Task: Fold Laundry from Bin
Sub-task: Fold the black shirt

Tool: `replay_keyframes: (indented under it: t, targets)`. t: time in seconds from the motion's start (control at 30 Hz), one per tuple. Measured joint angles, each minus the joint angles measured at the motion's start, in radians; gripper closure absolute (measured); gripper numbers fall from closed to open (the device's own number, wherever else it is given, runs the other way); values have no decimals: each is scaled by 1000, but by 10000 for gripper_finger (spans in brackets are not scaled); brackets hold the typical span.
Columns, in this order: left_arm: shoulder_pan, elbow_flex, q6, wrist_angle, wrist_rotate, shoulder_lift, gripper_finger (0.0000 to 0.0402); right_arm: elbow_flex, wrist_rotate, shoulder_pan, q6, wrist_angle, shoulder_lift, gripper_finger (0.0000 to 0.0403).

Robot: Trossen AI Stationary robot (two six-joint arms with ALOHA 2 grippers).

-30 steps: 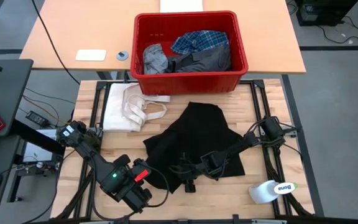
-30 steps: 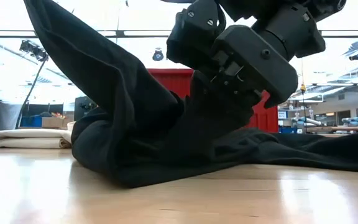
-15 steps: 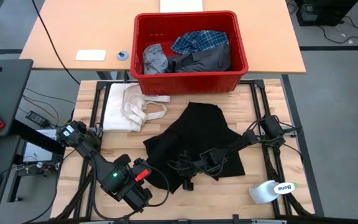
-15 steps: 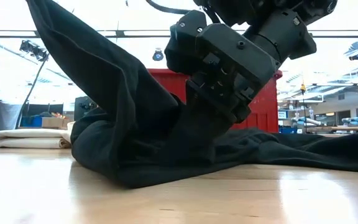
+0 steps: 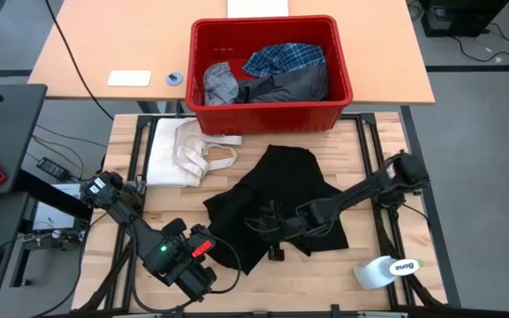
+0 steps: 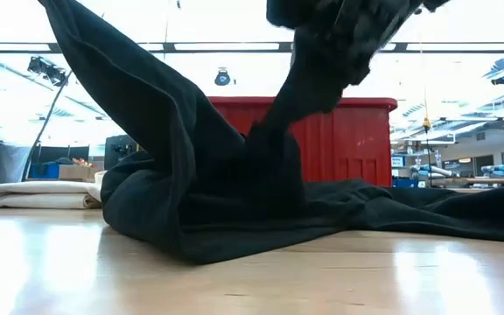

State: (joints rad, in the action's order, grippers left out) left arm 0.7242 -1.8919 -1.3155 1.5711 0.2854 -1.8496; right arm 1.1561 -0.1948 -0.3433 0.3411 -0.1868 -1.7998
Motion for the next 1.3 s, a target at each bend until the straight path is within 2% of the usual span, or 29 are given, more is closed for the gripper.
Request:
replay_keyframes:
  t: [0.23, 0.43, 0.57, 0.63, 0.73, 0.87, 0.93, 1.0, 1.1, 1.13, 1.2, 1.23, 1.3]
  targets:
    - [0, 0, 1, 0, 2, 0, 391, 0, -108, -7, 58, -197, 186, 402]
    - [0, 0, 2, 0, 4, 0, 391, 0, -204, -1, 41, -214, 429, 402]
    - [0, 0, 2, 0, 4, 0, 391, 1, -183, 45, -16, -226, 560, 402]
    - [0, 0, 10, 0, 4, 0, 391, 2, -184, 69, -18, -308, 599, 402]
    - [0, 0, 21, 0, 4, 0, 391, 18, -222, 89, 86, -419, 642, 402]
    - [10, 0, 29, 0, -22, 0, 391, 51, -224, 76, 40, -476, 685, 403]
    - [22, 0, 42, 0, -50, 0, 391, 55, -162, 90, 74, -568, 684, 403]
    - [33, 0, 43, 0, -67, 0, 391, 58, -67, 100, 83, -584, 672, 403]
    - [48, 0, 36, 0, -67, 0, 391, 43, -139, 94, 147, -662, 665, 403]
    - [49, 0, 32, 0, -68, 0, 391, 40, -107, 103, 162, -690, 657, 403]
    - [49, 0, 6, 0, -71, 0, 391, 38, 14, 122, 118, -630, 634, 403]
    - [50, 0, -5, 0, -71, 0, 391, 38, -8, 117, 107, -621, 632, 403]
    - [54, 0, -13, 0, -70, 0, 391, 39, -187, 106, 226, -696, 638, 403]
